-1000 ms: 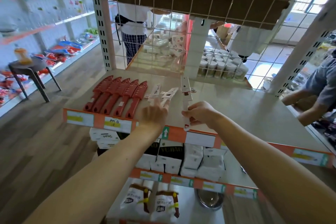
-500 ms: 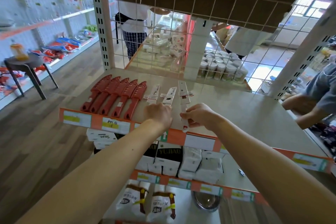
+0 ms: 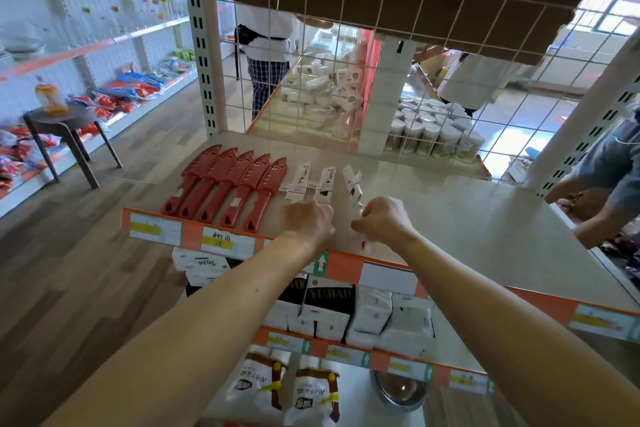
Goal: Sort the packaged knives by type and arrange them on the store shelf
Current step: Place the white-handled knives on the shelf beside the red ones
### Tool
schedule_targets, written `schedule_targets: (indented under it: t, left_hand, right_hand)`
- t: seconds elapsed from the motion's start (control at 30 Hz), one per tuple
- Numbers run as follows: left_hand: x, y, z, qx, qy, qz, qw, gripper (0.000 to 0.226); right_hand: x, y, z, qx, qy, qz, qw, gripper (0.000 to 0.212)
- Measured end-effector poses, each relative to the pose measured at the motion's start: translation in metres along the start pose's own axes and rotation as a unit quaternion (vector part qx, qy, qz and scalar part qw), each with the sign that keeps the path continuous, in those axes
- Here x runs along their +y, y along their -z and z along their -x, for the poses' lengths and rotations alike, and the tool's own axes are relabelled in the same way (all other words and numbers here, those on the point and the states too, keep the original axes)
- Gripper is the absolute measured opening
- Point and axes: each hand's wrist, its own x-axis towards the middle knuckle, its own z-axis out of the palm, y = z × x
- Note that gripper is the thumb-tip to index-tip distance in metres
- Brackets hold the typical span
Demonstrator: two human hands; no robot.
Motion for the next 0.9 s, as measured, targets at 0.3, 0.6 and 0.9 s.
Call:
schedule_targets:
  t: [0.3, 0.6, 0.9]
  left_hand:
    - [-0.015, 0.005, 0.013, 0.017, -0.027, 0.024, 0.999, 0.031]
    - [-0.024, 0.002, 0.01, -0.032, 0.033, 0.114, 0.992, 0.038]
    - [-0.02, -0.009, -0.004, -0.006, 0.074, 0.15, 0.986, 0.051]
  right_hand:
    - [-0.019, -0.01, 0.004, -0.011, 0.043, 0.053, 0.998, 0.022]
    - [-0.025, -0.016, 0.008, -0.009, 0.054, -0.01, 0.998, 0.033]
    - [-0.026, -0.014, 0.012, -0.004, 0.061, -0.027, 0.998, 0.025]
